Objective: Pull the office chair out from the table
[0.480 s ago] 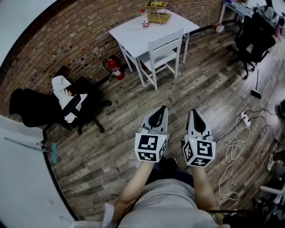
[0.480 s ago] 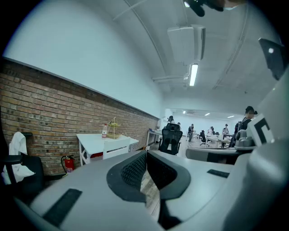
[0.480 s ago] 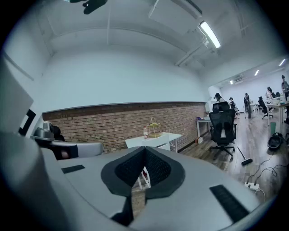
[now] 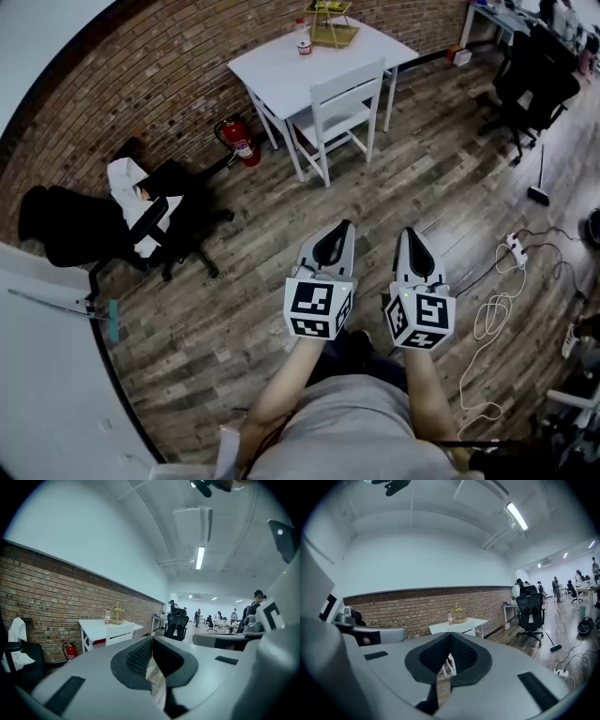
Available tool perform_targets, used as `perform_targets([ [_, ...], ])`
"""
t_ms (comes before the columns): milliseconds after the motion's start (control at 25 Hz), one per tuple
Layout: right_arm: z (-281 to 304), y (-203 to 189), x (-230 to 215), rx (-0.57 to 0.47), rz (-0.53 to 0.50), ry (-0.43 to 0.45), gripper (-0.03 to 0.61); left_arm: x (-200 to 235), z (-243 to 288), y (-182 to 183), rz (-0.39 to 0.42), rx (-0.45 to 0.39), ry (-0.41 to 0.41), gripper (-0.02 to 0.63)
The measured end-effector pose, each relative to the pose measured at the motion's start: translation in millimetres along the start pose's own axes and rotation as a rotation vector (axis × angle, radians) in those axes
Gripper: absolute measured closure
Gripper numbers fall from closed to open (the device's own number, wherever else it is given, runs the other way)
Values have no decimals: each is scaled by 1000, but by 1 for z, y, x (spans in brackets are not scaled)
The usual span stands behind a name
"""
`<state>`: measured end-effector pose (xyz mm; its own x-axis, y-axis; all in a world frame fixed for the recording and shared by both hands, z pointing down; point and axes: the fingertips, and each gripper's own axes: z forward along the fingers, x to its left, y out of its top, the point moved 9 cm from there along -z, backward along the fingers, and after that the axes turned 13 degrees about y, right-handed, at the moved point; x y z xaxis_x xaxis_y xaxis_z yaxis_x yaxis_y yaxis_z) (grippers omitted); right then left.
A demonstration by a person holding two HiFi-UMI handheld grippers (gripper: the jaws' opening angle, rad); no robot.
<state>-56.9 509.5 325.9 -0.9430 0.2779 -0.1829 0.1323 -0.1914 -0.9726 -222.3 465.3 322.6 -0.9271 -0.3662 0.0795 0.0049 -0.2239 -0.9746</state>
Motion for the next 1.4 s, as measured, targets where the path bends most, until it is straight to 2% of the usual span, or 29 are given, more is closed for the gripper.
perform_targets([
  [360, 1, -4, -14, 9, 17, 41, 563, -9, 11, -3, -10, 15, 12, 598],
  [520, -1, -9, -31, 12, 39, 61, 563, -19, 18, -7, 3, 18, 19, 598],
  [840, 0, -15, -71, 24, 67, 47, 563, -30, 33, -15, 22, 41, 57, 598],
  [1120, 37, -11, -87, 31, 64, 44, 563, -16, 70, -14, 8, 50, 67, 598],
  [1400, 106, 8, -99, 45, 46, 48, 563, 10, 141, 8, -1, 46, 48, 598],
])
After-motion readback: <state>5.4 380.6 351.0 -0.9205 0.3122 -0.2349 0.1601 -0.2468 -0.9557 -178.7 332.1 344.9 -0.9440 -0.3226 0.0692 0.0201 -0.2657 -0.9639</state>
